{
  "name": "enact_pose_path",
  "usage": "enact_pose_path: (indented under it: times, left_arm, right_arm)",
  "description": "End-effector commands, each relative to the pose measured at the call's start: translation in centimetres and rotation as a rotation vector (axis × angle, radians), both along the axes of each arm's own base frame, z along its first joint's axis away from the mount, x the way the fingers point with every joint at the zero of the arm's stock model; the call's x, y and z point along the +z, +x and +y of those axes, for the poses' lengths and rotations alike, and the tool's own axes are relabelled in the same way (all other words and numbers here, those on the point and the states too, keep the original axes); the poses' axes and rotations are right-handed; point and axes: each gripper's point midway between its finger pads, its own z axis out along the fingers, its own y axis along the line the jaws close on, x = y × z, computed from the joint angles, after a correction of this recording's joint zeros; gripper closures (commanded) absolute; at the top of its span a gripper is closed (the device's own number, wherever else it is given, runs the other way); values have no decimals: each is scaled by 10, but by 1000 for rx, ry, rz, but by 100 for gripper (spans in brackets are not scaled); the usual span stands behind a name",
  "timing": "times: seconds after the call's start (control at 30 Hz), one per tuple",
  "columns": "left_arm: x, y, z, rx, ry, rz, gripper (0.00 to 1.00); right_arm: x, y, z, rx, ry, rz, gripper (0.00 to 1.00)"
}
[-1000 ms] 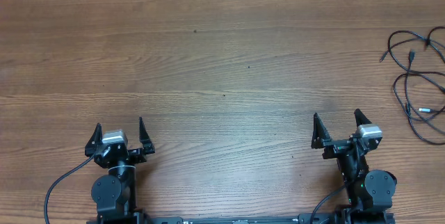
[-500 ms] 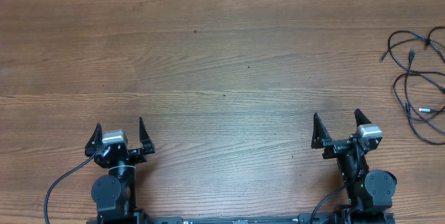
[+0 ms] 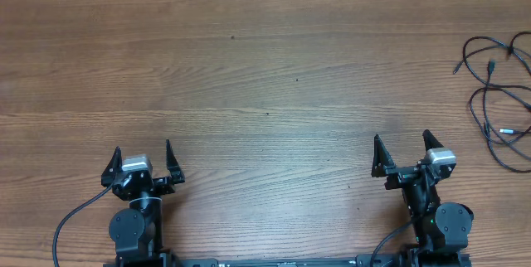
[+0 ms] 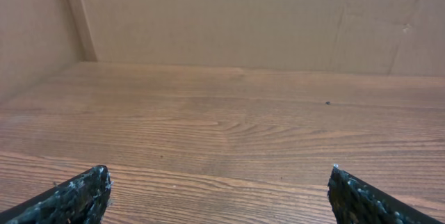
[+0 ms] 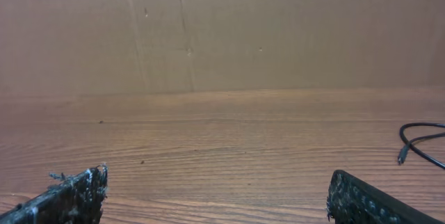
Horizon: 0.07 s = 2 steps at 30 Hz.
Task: Untangle cables
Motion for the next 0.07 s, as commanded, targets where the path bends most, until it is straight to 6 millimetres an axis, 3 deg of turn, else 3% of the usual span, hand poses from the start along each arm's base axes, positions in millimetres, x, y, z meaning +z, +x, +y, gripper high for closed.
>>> enact_pose_path:
  times: [0.0, 0.03]
  left_arm:
    - [1, 0, -2, -11, 16, -6, 0]
    - [1, 0, -2, -11, 16, -6, 0]
  right_arm:
    - [-2, 0, -5, -23, 3, -2, 0]
    - [-2, 0, -5, -24, 3, -2, 0]
